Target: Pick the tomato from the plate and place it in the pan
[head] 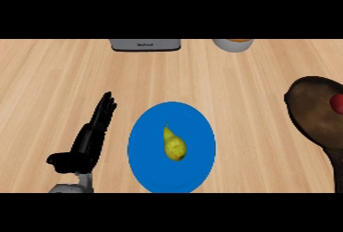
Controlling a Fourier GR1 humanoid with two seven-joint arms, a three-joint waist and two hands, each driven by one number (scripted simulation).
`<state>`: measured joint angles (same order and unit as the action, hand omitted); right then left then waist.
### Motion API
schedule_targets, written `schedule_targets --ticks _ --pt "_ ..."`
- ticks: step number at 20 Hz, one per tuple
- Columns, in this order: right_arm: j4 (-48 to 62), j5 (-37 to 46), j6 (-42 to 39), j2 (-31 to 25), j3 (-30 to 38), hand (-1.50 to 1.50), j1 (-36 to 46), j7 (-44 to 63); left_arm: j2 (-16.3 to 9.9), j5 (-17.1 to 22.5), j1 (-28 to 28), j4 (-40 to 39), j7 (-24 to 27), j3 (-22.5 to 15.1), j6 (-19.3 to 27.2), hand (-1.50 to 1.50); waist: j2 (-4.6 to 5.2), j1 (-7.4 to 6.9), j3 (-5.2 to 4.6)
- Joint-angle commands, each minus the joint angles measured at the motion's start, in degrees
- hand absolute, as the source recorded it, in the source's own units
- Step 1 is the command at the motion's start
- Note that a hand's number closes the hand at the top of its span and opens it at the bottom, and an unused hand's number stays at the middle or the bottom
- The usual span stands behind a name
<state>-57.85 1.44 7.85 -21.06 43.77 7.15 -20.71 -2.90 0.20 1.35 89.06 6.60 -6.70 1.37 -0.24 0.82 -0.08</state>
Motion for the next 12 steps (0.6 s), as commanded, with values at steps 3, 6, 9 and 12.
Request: schedule_targets --ticks 3,6,9,12 --pt "-14.3 -1.7 1.0 5.6 -2.8 -1.50 -9.0 2.0 -0.7 0.5 0.4 4.2 -3.7 0.5 -1.4 0.00 0.17 -0.66 0.07" --pt "-22.2 -0.6 0.5 8.9 -4.1 -1.50 -15.7 4.2 1.4 -0.9 1.0 -0.9 0.9 0.0 0.0 0.00 0.18 -0.44 0.04" --pt "-26.5 -0.5 0.0 8.0 -5.4 -1.50 -16.2 9.5 -0.2 0.4 0.7 4.2 -3.8 1.1 -1.2 0.00 0.18 -0.63 0.06" --pt "-26.1 1.6 2.2 9.6 -6.4 -1.50 -17.1 7.0 1.7 -1.6 -1.9 5.2 -3.2 -1.8 -0.3 0.00 0.20 -0.73 0.07"
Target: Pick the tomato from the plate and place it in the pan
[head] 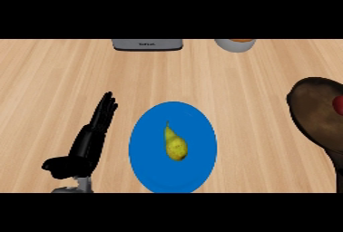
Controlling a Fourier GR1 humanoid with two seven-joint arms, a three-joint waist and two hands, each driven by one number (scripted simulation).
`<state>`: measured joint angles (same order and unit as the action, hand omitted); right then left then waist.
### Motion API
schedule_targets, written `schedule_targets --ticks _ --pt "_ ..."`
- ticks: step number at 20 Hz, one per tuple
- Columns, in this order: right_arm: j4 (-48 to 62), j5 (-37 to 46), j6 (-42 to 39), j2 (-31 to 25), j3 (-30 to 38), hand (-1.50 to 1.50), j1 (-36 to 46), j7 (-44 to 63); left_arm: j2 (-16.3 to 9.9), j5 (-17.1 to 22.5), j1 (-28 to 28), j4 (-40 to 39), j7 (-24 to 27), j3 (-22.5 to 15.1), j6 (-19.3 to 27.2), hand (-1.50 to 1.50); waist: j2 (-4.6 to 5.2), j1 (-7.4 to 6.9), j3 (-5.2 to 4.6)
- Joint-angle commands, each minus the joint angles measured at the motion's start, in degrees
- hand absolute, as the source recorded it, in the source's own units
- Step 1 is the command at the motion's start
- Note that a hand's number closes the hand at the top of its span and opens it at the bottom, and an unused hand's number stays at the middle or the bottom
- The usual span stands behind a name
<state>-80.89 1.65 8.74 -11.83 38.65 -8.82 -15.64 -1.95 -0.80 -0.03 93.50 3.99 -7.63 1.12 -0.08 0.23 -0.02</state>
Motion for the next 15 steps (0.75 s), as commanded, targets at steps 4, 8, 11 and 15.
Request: schedule_targets --ticks 4,8,11,15 --pt "4.2 1.9 2.2 -1.0 -0.7 -1.50 0.5 -2.1 0.1 -0.2 -0.8 -2.7 2.8 0.6 -1.7 0.00 0.07 -0.18 0.02" --pt "-2.1 2.7 1.7 -0.8 -1.4 -1.50 -2.4 2.7 -0.5 0.5 0.1 -1.9 0.9 1.8 -2.5 0.00 0.05 -0.14 0.01" --pt "-1.6 2.8 1.5 -0.5 -1.0 -1.50 -3.7 1.4 1.8 -2.4 3.6 -5.3 1.1 0.9 0.7 0.00 0.06 -0.02 0.01" --pt "-3.2 8.7 6.4 -2.5 -3.2 -1.50 -0.4 5.7 1.7 -0.7 5.0 -7.8 2.6 2.4 -0.9 0.00 0.10 -0.07 0.00"
